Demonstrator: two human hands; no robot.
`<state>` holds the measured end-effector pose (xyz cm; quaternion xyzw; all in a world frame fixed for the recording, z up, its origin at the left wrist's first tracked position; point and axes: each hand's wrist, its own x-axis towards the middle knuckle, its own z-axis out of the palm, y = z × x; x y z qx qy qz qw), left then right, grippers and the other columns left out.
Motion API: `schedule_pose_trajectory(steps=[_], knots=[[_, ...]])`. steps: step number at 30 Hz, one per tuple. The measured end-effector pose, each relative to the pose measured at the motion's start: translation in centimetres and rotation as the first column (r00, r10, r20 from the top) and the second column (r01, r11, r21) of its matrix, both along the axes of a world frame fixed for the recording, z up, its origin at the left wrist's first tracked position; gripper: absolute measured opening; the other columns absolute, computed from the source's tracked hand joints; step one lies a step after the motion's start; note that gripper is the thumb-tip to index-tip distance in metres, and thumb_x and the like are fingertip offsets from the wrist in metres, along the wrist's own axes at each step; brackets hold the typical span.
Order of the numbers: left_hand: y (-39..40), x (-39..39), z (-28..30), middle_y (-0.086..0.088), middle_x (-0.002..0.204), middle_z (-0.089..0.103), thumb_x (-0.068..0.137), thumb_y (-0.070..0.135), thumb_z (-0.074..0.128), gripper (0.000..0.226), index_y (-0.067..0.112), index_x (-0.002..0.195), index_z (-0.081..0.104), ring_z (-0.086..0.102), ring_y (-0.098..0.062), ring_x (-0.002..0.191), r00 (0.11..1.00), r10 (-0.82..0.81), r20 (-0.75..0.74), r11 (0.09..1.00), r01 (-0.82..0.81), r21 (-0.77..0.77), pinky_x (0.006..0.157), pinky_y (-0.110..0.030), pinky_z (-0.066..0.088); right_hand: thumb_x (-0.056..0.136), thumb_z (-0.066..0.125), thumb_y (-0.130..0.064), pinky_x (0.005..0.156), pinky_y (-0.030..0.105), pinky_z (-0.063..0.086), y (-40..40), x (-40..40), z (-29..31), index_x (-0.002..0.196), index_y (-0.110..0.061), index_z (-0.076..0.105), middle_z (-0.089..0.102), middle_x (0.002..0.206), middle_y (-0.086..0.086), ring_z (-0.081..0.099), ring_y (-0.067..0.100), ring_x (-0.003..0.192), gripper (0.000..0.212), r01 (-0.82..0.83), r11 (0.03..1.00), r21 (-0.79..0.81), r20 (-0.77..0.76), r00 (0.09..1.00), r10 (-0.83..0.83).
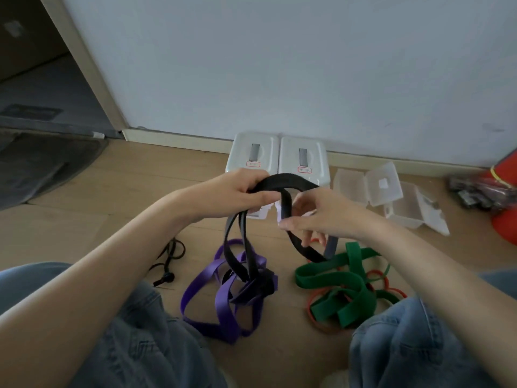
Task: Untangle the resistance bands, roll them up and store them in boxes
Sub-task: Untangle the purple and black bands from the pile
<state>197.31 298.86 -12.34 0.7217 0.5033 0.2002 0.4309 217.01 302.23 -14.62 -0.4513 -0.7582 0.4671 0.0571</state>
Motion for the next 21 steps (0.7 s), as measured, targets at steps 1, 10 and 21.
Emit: schedule_pose_trajectory(steps=[1,10,21], knots=[[0.1,0.0,-0.1,0.005,0.064,0.047,0.094,0.028,0.050,0.015,0.017,0.084,0.053,0.042,-0.003,0.055,1.000,0.021,-0.023,1.000,-0.021,0.005,0.055,-0.014,0.036,0.079,0.070,-0.040,0.045,0.022,0.050,0.0,0.2,0.2,0.090,-0.012,0.062,0.070,0.081,0.001,0.068,0.012,0.054,0.031,-0.029,0.999,-0.026,0.071,0.997,0.031],[-0.1,1.3,-0.3,0.014,0.063,0.052,0.084,0.011,0.064,0.006,0.010,0.090,0.062,0.048,0.004,0.054,0.999,-0.024,-0.039,0.997,0.027,0.073,0.055,-0.010,0.037,0.077,0.073,-0.027,0.058,0.032,0.056,-0.4,0.3,1.4,0.102,-0.034,0.053,0.064,0.098,-0.009,0.067,0.016,0.076,0.032,-0.214,0.974,0.068,0.026,0.977,0.213],[-0.4,1.2,-7.2,0.003,0.083,0.054,0.090,0.008,0.054,0.004,0.012,0.091,0.055,0.052,-0.017,0.084,0.914,-0.163,-0.370,0.976,0.095,-0.195,0.076,-0.024,0.043,0.083,0.057,-0.004,0.042,0.018,0.041,0.7,1.1,5.2,0.089,-0.004,0.058,0.060,0.071,0.003,0.053,0.011,0.051,0.006,0.071,0.979,-0.192,-0.704,0.684,-0.188]])
